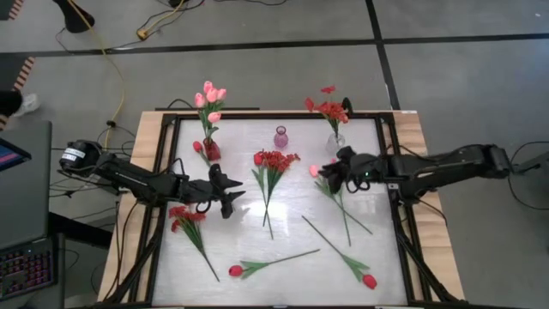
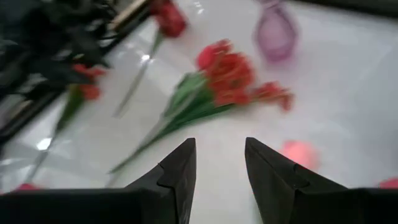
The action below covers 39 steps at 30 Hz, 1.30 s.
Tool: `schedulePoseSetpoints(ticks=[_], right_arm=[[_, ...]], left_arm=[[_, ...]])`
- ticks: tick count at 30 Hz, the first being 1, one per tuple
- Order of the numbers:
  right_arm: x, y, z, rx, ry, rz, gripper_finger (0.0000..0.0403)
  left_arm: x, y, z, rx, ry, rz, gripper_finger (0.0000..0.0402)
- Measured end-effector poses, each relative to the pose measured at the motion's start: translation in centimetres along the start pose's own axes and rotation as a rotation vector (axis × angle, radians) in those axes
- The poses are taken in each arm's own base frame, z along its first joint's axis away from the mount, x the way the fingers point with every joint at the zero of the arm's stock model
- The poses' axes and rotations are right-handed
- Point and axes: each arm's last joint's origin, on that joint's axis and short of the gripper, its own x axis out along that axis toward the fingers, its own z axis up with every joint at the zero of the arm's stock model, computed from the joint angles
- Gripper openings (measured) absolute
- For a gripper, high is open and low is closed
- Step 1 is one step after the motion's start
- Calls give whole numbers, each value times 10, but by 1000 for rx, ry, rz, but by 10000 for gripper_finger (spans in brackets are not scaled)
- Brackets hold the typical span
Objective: Sort flowers into vase by color
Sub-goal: Put the red flowers into the transparent vase
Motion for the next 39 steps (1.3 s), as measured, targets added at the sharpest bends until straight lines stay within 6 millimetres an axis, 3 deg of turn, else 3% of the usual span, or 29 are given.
schedulePoseSetpoints(ticks=[12,20,28,31,39], right_arm=[[37,50,-22,40,72,140,154],[68,117,-27,-52,133,210,152],[104,184,-43,-117,158,271,152],[123,209,-47,-148,141,293,152],[183,261,-58,-220,90,332,152]], left_arm=[[-7,-14,-11,18,97,-133,139],[-16,-22,-25,86,178,-124,139],[-30,-18,-29,225,398,-73,138],[-37,-13,-27,303,470,-28,138],[-53,-4,-20,475,468,-6,138]])
